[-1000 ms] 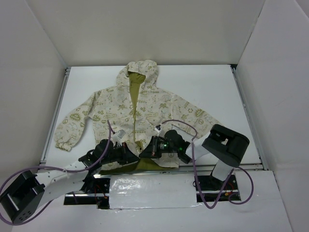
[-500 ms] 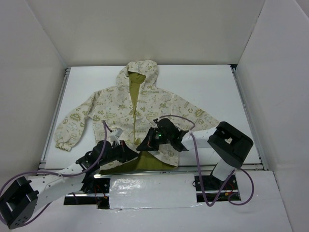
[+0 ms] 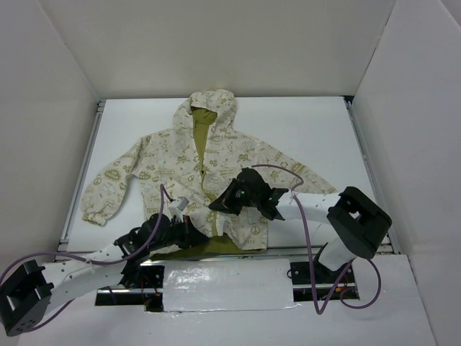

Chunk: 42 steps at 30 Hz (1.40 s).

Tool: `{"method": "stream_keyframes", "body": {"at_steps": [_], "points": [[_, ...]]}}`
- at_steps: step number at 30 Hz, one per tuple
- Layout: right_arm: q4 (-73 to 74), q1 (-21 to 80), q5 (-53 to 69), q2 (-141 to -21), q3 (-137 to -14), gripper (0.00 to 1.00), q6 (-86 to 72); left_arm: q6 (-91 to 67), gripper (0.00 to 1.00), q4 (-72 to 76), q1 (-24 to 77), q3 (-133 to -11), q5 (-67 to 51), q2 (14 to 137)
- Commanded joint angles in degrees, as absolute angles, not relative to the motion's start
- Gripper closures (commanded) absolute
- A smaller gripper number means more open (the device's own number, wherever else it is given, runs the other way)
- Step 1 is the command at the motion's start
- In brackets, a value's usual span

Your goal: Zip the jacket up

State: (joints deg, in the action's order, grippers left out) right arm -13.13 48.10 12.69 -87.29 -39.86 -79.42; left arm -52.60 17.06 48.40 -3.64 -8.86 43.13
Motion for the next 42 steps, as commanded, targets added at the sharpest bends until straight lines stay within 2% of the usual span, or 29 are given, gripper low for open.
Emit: {"method": "stream_keyframes", "body": {"at_steps": [1,6,9,21,32,35,42], "points": [[-16.17,46.41,8.35,-86.48,-40.87,1.00,-78.32,-50.01,1.00,10.90,49.57,-5.01,-10.20,41.13],[-17.58,44.74,10.46,-89.03,-43.50,1.00,-74.98,-50.54,1.00,10.28,49.92,-5.36,-11.25,40.78],[-16.09,42.81,11.16,-92.19,-49.20,1.00,-72.08,-50.80,1.00,8.53,50.45,-5.45,-10.72,39.47],[-5.99,31.74,16.43,-113.27,-80.39,1.00,-69.96,-51.50,1.00,5.80,52.21,-4.66,-11.95,33.22],[-0.88,19.26,18.54,-123.66,-101.33,1.00,-67.86,-49.57,1.00,7.38,53.79,-4.22,-14.68,33.05],[-0.44,16.45,20.03,-128.04,-110.43,1.00,-65.66,-49.39,1.00,7.29,53.88,-4.13,-14.15,32.78],[0.36,12.93,29.70,-135.70,-130.68,1.00,-57.92,-50.18,1.00,10.44,54.05,-4.57,-12.48,39.97]]}}
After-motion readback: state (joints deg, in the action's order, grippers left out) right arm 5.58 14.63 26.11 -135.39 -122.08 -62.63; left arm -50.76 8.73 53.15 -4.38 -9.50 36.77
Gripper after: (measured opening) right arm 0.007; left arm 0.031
